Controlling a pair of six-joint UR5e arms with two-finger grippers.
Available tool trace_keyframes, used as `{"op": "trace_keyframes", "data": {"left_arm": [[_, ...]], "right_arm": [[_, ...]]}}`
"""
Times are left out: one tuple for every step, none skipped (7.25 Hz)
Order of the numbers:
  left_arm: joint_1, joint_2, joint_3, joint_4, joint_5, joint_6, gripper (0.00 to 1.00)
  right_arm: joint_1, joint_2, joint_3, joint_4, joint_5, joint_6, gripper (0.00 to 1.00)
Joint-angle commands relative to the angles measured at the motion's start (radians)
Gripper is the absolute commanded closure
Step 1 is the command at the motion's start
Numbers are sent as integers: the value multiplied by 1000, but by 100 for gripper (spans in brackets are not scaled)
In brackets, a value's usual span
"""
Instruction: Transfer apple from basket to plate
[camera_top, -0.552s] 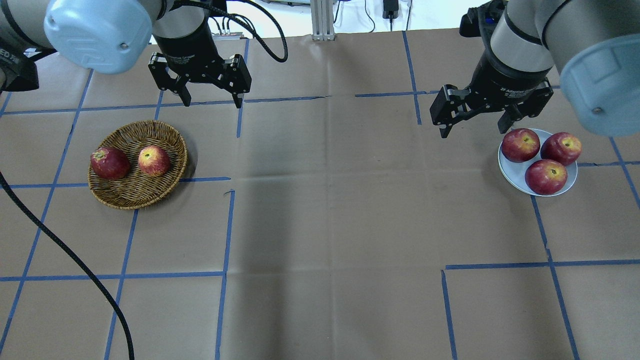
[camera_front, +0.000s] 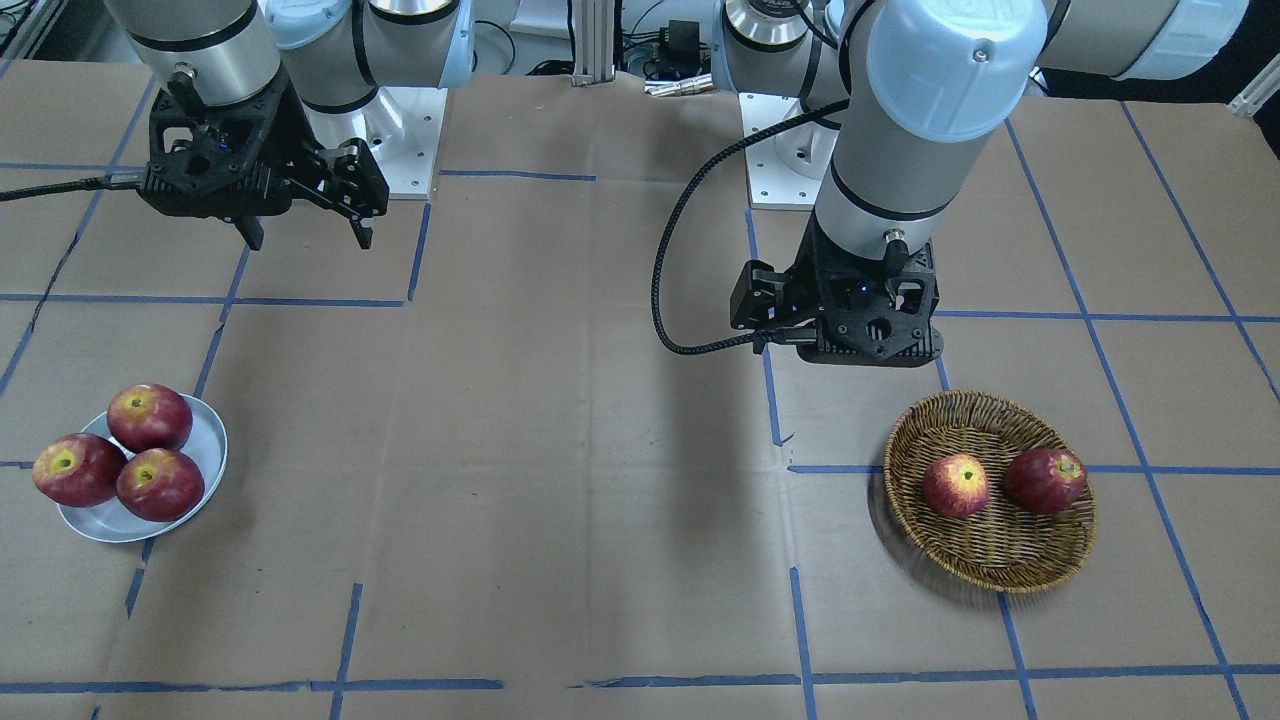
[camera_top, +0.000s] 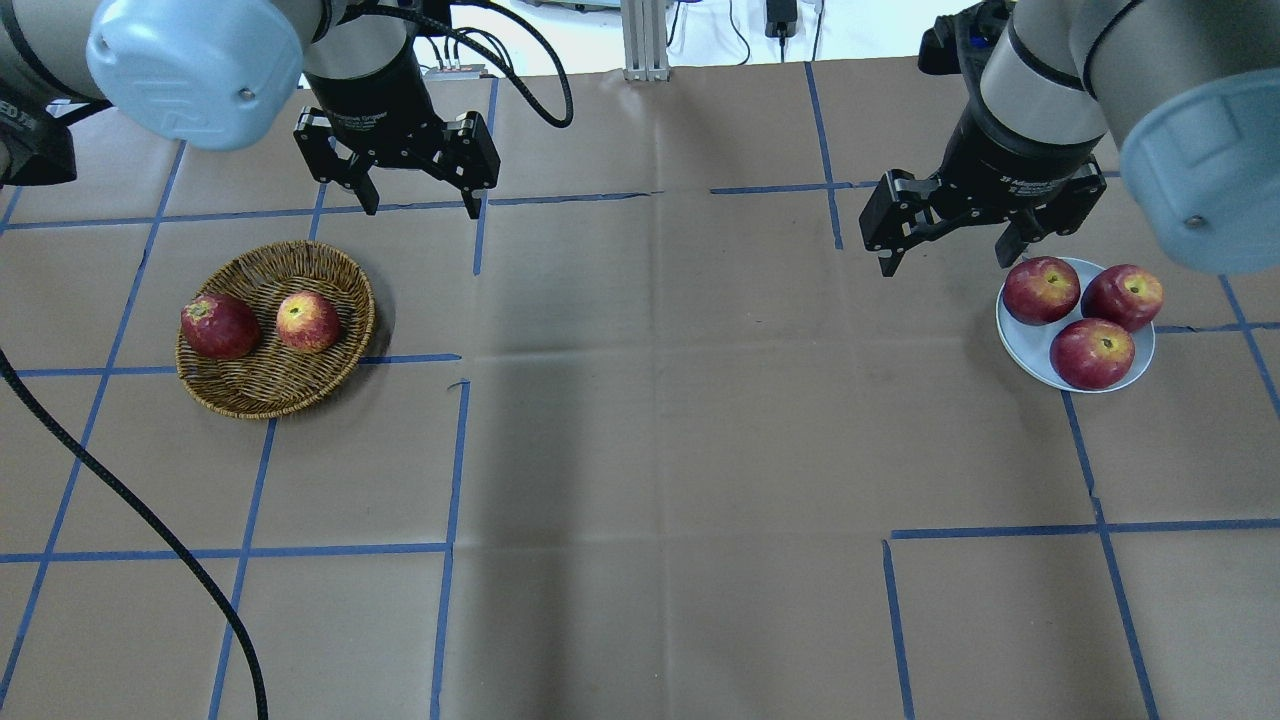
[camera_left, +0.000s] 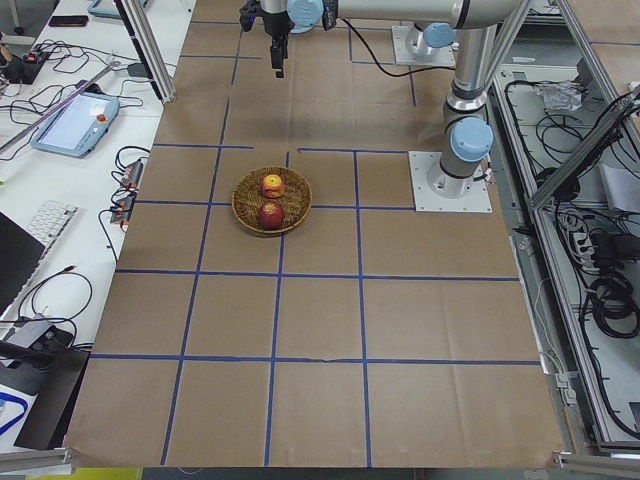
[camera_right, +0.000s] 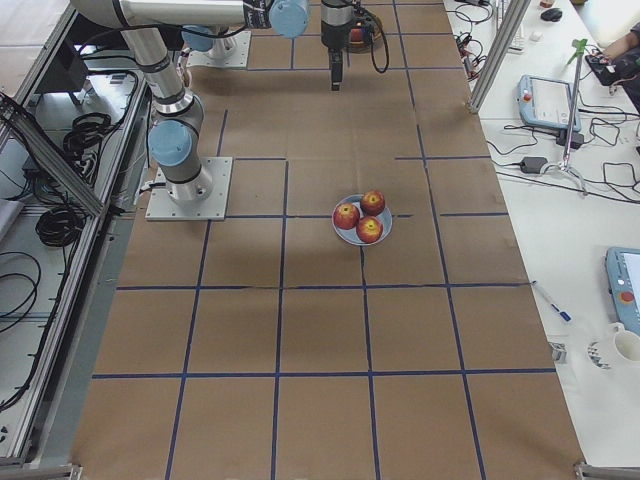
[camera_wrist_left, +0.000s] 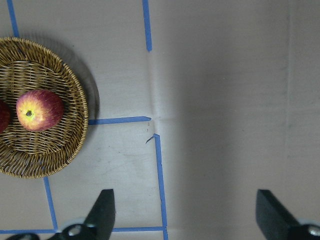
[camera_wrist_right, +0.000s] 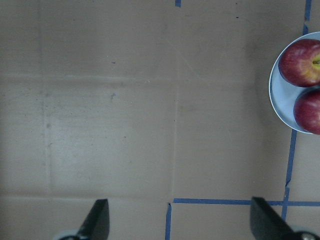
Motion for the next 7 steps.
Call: {"op": "trace_keyframes", "data": {"left_arm": [[0,2,-3,0,3,0,1],[0,0,-3,0,41,0,1],[0,-3,-9,0,49,0,1],[0,-1,-11,0,49,0,1],[0,-3,-8,0,48,0,1],[-1,-7,-9,0,46,-5,1],[0,-16,4,-2,45,-6,1]], "right_arm": [[0,0,0,0,-1,0,0],[-1,0,0,0,-1,0,0],[-1,0,0,0,-1,0,0],[-1,0,0,0,-1,0,0],[-1,0,0,0,-1,0,0],[-1,0,0,0,-1,0,0],[-1,0,0,0,-1,0,0]]}}
